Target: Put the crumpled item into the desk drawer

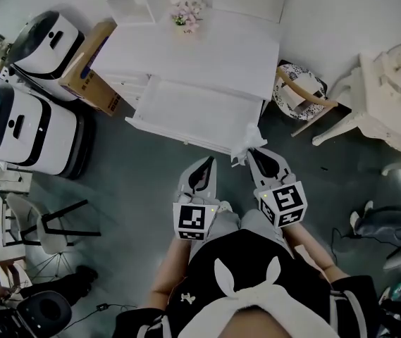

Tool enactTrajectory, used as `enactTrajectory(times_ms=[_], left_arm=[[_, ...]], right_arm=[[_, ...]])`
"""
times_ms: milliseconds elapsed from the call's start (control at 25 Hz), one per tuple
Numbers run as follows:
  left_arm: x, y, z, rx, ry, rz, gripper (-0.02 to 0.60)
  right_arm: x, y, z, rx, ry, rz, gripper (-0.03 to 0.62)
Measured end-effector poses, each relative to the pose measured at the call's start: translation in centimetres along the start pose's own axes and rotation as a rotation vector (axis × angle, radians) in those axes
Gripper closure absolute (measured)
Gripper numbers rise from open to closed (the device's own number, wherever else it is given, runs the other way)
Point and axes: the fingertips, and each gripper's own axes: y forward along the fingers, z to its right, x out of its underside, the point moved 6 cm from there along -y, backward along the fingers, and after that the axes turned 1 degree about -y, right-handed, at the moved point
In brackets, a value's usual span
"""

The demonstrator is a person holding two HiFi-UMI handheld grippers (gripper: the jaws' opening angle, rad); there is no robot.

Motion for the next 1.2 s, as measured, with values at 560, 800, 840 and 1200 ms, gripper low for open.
enactTrajectory(times_ms=[560, 800, 840, 1200], left_arm=[[1.5, 0.4, -0.6, -0.003, -0.054, -0.030, 0.577], [1.4, 1.4, -1.5, -0.016, -0.050, -0.032, 0.577], [1.3, 1.7, -1.7, -0.016, -0.048, -0.032, 0.577], [-0.3, 4.8, -3.4, -0.013, -0.024, -0.022, 0.577]], right_arm=[[0.4, 0.1, 1.3, 0.033, 0.000, -0.034, 0.585], [0.1, 1.5, 2.4, 0.033, -0.002, -0.024, 0.585], [0.0, 1.8, 2.5, 0.033, -0.001, -0.021, 0.585], [-1.2, 4.3, 4.6, 0.029, -0.006, -0.015, 0.585]])
